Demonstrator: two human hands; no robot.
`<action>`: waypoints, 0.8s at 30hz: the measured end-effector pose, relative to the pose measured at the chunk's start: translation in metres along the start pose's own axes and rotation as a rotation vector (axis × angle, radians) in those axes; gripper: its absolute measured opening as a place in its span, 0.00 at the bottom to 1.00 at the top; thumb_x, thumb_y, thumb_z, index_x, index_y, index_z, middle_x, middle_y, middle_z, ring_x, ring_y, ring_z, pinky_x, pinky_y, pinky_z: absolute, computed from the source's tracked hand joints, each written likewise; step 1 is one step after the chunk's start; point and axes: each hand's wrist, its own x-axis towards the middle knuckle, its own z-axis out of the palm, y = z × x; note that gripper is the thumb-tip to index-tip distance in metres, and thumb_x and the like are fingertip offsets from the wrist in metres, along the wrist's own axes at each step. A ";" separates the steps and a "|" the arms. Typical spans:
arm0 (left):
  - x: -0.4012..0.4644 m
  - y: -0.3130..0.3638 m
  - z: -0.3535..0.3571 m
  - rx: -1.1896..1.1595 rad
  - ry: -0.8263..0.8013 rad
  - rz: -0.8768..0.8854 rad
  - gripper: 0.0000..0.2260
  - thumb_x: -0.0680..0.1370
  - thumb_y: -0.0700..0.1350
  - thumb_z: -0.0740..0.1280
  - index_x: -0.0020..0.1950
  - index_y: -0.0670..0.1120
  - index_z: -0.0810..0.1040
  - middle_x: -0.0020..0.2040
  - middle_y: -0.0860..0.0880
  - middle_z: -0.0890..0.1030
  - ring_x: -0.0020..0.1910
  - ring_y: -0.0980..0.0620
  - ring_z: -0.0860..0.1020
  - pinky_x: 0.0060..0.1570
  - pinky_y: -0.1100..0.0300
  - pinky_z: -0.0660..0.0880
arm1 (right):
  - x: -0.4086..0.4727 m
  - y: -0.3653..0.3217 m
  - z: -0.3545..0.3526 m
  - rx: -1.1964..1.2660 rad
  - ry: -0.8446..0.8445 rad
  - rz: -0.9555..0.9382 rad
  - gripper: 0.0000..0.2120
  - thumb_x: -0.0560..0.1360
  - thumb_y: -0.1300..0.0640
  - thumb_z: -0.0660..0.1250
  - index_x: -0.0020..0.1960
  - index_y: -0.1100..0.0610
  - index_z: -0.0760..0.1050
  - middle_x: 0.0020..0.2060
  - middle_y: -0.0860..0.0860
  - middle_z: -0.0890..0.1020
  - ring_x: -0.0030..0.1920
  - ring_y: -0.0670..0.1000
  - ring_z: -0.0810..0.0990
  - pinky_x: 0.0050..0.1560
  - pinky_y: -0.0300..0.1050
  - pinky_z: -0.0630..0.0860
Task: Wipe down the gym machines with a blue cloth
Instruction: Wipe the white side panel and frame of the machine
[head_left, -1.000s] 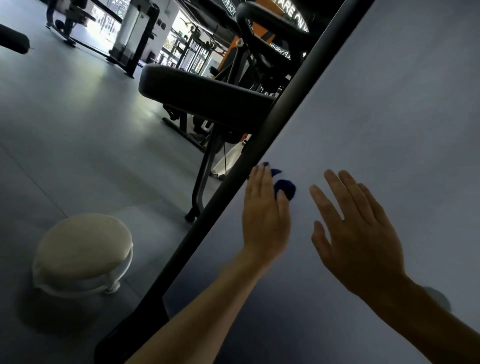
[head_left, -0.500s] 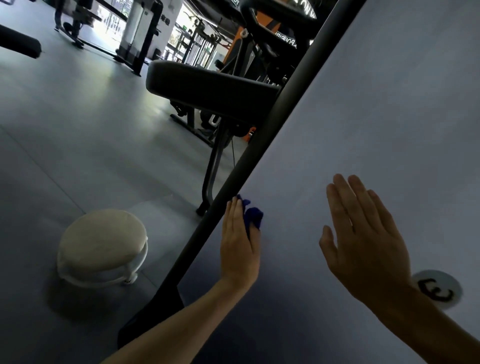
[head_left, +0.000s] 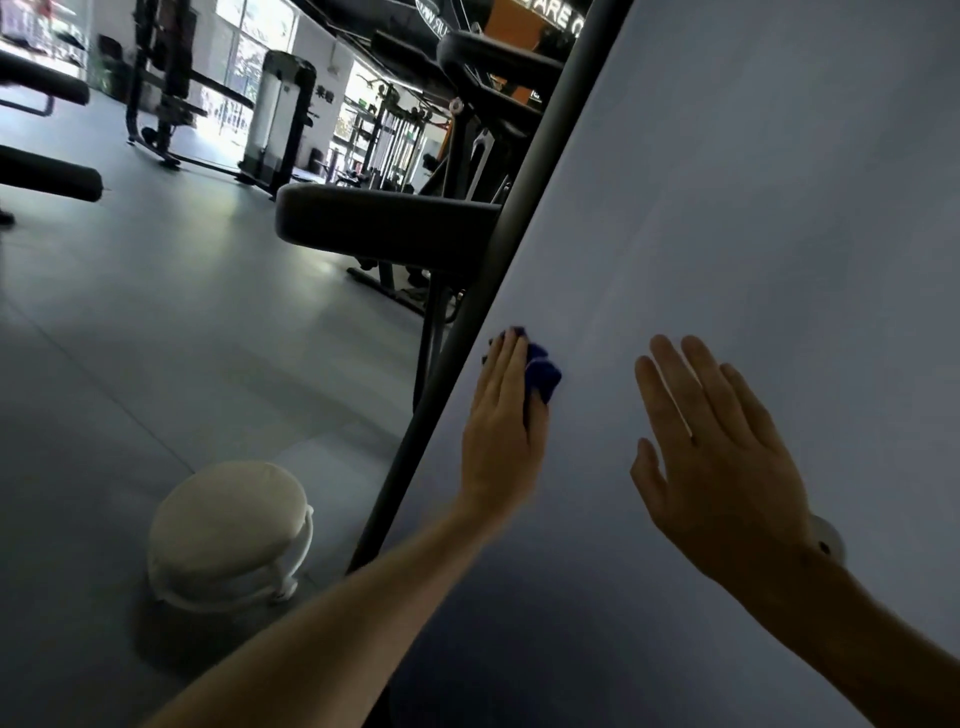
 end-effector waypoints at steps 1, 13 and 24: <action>-0.028 -0.011 -0.001 -0.015 -0.017 -0.044 0.26 0.87 0.52 0.55 0.84 0.45 0.58 0.84 0.54 0.58 0.83 0.60 0.53 0.81 0.63 0.53 | -0.008 -0.003 0.002 0.009 -0.007 0.004 0.32 0.81 0.53 0.59 0.81 0.65 0.58 0.82 0.60 0.57 0.82 0.59 0.54 0.79 0.61 0.59; 0.025 0.073 0.018 -0.048 -0.003 0.122 0.25 0.85 0.45 0.61 0.82 0.39 0.62 0.82 0.45 0.64 0.82 0.51 0.58 0.81 0.57 0.58 | 0.007 0.020 -0.019 -0.007 -0.019 0.041 0.30 0.81 0.56 0.54 0.81 0.66 0.57 0.82 0.60 0.56 0.82 0.58 0.53 0.81 0.58 0.55; -0.107 -0.012 0.007 -0.005 -0.146 -0.165 0.27 0.87 0.55 0.53 0.84 0.51 0.50 0.84 0.57 0.51 0.83 0.60 0.50 0.82 0.52 0.56 | -0.040 0.021 -0.017 0.033 -0.054 -0.040 0.31 0.77 0.61 0.56 0.80 0.65 0.60 0.81 0.59 0.58 0.82 0.58 0.56 0.79 0.56 0.57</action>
